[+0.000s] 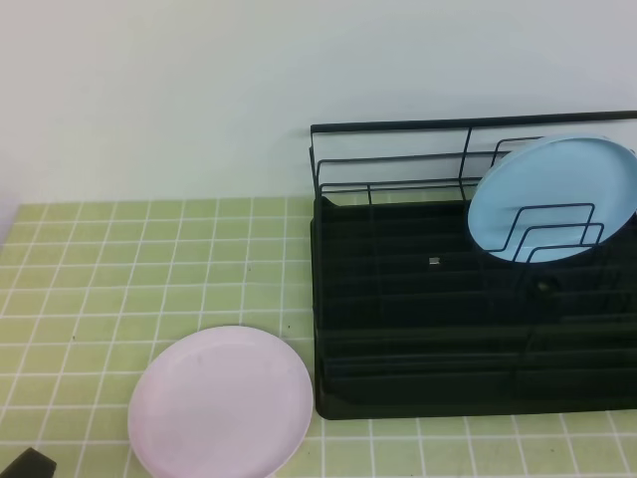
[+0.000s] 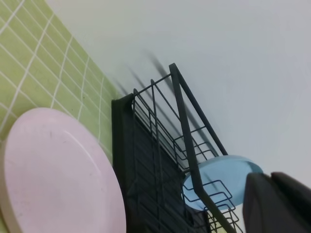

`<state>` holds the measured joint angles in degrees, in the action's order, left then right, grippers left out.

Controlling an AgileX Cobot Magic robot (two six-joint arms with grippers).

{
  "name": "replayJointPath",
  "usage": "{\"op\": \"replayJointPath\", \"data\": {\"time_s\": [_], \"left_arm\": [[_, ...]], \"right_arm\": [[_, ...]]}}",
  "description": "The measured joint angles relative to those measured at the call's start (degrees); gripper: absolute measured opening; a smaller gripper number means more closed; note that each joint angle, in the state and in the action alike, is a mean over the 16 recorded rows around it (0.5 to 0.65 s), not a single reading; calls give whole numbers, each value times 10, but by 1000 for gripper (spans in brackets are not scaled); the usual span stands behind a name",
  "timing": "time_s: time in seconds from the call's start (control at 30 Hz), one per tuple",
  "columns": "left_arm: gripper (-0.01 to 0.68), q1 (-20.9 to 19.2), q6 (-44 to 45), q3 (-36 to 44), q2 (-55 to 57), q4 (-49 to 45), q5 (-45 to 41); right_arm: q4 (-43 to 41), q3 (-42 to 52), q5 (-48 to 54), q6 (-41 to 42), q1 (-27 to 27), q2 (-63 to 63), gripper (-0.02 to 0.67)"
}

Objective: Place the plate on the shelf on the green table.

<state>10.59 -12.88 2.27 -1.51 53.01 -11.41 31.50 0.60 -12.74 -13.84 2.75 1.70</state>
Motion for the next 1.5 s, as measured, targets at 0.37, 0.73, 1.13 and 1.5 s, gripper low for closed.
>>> {"op": "replayJointPath", "data": {"time_s": [0.37, 0.73, 1.13, 1.5], "left_arm": [[0, 1, 147, -27, 0, 49, -60], [0, 1, 355, -114, 21, 46, -138], [0, 1, 315, -251, 195, -129, -237], [20, 1, 225, -357, 416, -223, -304]], "right_arm": [[-83, -102, 99, 26, 0, -2, -4], [-186, -260, 346, 171, 1, -77, -4], [-130, -362, 510, 290, 32, -255, -4], [-36, -401, 579, 341, 98, -328, -4]]}}
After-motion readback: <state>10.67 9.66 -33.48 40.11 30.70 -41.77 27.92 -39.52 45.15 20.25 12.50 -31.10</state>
